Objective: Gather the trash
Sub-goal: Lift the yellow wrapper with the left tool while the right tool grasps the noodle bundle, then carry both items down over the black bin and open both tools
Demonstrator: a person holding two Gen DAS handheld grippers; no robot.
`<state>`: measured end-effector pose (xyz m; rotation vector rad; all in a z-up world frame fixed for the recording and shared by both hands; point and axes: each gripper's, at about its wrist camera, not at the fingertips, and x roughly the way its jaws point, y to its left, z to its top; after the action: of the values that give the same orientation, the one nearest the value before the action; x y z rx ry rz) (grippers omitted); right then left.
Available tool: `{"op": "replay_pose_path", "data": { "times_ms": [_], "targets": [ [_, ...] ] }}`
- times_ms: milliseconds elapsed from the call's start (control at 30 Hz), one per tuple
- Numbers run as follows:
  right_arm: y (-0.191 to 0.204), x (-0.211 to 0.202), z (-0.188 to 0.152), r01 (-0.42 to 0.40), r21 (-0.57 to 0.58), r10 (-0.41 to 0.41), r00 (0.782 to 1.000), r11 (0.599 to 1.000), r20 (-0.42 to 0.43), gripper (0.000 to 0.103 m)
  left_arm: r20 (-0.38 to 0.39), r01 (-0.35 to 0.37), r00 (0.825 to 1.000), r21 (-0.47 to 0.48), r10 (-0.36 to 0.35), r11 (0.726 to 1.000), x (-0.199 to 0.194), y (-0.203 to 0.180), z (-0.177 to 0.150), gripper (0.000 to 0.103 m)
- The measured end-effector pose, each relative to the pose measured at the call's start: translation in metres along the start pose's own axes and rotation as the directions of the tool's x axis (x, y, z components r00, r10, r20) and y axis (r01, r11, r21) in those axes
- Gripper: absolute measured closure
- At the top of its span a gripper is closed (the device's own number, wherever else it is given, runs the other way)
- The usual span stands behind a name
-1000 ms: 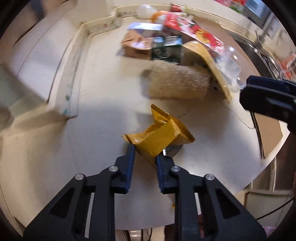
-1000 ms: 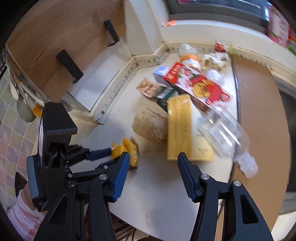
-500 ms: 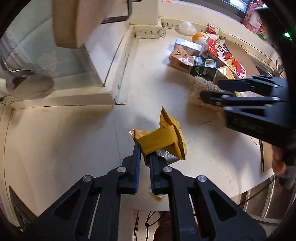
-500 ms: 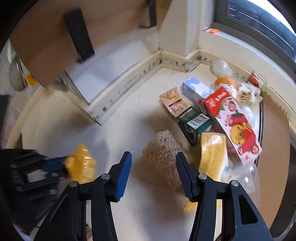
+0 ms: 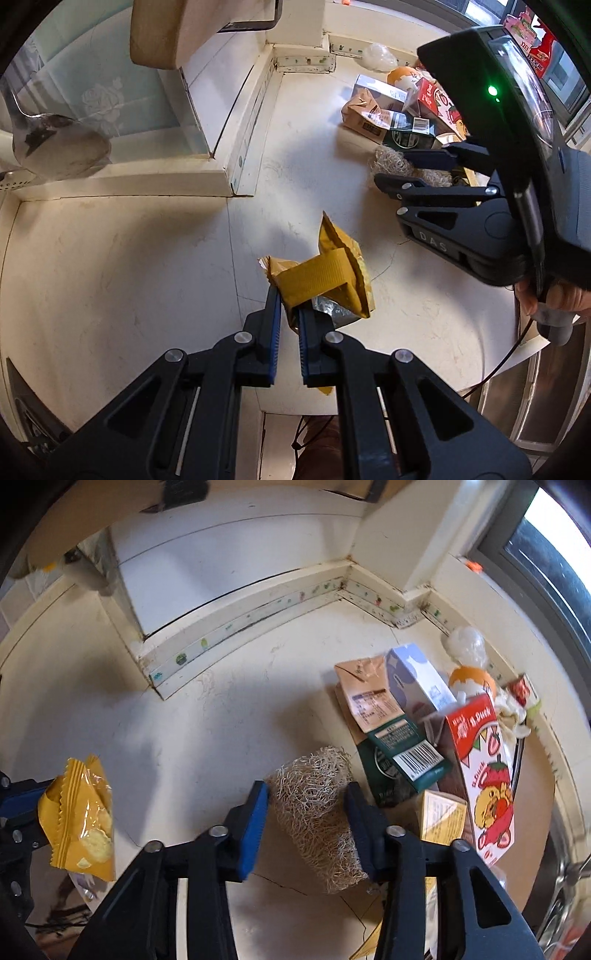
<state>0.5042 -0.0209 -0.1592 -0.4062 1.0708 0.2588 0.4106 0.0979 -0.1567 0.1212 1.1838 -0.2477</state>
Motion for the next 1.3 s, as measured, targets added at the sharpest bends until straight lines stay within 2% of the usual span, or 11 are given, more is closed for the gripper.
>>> {"op": "replay_pose_path", "data": {
  "times_ms": [33, 100, 200, 333, 567, 733, 933, 1133, 1200, 1300],
  "targets": [
    [0.001, -0.002, 0.0, -0.009, 0.001, 0.009, 1.0, 1.0, 0.012, 0.074, 0.002, -0.001, 1.0, -0.001, 0.001, 1.0, -0.001, 0.0, 0.0, 0.097],
    [0.001, -0.009, 0.0, -0.042, 0.024, 0.041, 0.999, 0.999, 0.034, 0.079, 0.006, -0.001, 1.0, -0.006, 0.001, 1.0, -0.003, 0.002, 0.0, 0.097],
    [0.001, -0.029, -0.004, -0.104, 0.075, 0.097, 0.992, 0.992, 0.086, 0.08, 0.01, -0.001, 1.0, -0.015, 0.002, 1.0, -0.007, 0.003, -0.002, 0.097],
    [0.002, -0.056, -0.015, -0.177, 0.139, 0.162, 0.98, 0.974, 0.114, 0.08, 0.029, -0.009, 1.0, -0.024, 0.01, 1.0, -0.021, 0.002, -0.007, 0.097],
    [0.003, -0.122, -0.068, -0.306, 0.236, 0.27, 0.947, 0.922, 0.171, 0.08, 0.075, -0.03, 0.997, -0.035, 0.032, 0.999, -0.061, -0.016, -0.039, 0.097],
    [0.012, -0.171, -0.128, -0.39, 0.258, 0.344, 0.916, 0.884, 0.205, 0.08, 0.095, -0.043, 0.994, -0.064, 0.049, 0.997, -0.089, -0.035, -0.079, 0.097],
    [0.032, -0.203, -0.212, -0.427, 0.265, 0.382, 0.901, 0.865, 0.205, 0.08, 0.093, -0.045, 0.994, -0.092, 0.054, 0.995, -0.109, -0.066, -0.146, 0.097],
    [0.048, -0.189, -0.317, -0.441, 0.35, 0.409, 0.897, 0.826, 0.166, 0.08, 0.052, -0.029, 0.998, -0.105, 0.034, 0.994, -0.095, -0.104, -0.221, 0.097],
    [0.051, -0.175, -0.344, -0.451, 0.383, 0.424, 0.892, 0.806, 0.158, 0.08, 0.035, -0.015, 0.999, -0.11, 0.019, 0.994, -0.083, -0.115, -0.246, 0.097],
    [0.058, -0.149, -0.389, -0.437, 0.441, 0.424, 0.896, 0.784, 0.136, 0.08, -0.002, -0.001, 1.0, -0.105, 0.001, 0.994, -0.057, -0.129, -0.277, 0.097]
  ]
}}
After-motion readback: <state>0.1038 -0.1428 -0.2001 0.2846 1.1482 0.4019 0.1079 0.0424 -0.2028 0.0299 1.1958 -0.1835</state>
